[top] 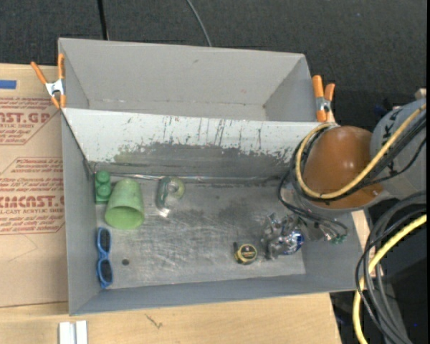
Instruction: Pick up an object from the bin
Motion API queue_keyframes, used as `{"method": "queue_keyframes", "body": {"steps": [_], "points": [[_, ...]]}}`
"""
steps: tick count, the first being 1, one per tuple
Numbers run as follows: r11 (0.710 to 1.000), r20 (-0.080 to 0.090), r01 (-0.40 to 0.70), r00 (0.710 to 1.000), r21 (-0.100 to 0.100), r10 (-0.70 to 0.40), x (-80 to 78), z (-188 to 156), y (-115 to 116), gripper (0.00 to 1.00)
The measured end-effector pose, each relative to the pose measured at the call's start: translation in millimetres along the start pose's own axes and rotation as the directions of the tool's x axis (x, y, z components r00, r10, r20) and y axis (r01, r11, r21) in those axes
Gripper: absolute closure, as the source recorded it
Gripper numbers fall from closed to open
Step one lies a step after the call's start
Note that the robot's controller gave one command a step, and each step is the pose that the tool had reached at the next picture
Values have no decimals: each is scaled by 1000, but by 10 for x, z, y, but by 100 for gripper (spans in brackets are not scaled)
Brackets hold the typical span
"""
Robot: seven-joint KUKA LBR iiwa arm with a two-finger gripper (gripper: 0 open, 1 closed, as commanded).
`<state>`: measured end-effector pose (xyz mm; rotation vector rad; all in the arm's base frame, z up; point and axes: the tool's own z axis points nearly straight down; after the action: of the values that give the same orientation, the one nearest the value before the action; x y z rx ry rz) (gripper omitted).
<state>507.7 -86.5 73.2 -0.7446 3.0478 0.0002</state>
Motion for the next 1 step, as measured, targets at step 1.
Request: {"method": "queue_keyframes", "body": {"steps": [1], "points": [[1000, 0, 0, 1000, 0, 0, 0, 0, 0, 100]]}}
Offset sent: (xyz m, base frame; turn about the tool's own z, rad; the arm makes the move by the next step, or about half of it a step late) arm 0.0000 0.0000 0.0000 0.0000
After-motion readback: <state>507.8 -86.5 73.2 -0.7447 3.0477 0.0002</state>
